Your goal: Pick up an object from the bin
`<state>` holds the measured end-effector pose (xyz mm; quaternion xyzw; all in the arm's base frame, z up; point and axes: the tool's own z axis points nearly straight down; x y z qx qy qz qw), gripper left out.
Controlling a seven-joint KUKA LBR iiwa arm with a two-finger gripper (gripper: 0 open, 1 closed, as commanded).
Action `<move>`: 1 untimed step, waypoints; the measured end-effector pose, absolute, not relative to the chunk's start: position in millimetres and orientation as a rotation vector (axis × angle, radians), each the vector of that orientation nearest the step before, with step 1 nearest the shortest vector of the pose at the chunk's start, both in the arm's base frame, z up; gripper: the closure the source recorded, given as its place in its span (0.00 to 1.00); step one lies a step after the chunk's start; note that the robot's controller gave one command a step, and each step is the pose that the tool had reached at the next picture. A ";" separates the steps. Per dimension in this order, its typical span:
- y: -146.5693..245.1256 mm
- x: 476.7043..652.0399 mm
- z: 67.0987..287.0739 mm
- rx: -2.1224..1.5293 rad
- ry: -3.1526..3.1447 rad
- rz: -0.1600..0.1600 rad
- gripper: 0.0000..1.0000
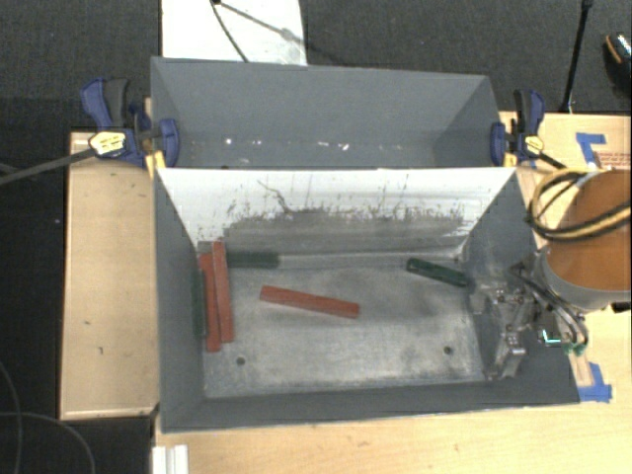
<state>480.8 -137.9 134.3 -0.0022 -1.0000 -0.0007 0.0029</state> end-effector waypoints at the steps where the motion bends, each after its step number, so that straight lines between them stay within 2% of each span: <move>1: -96.4 549.5 173.6 -0.176 -3.146 -0.003 0.00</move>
Offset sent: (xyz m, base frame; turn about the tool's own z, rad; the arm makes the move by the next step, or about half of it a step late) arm 0.0649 0.0386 0.0368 0.1118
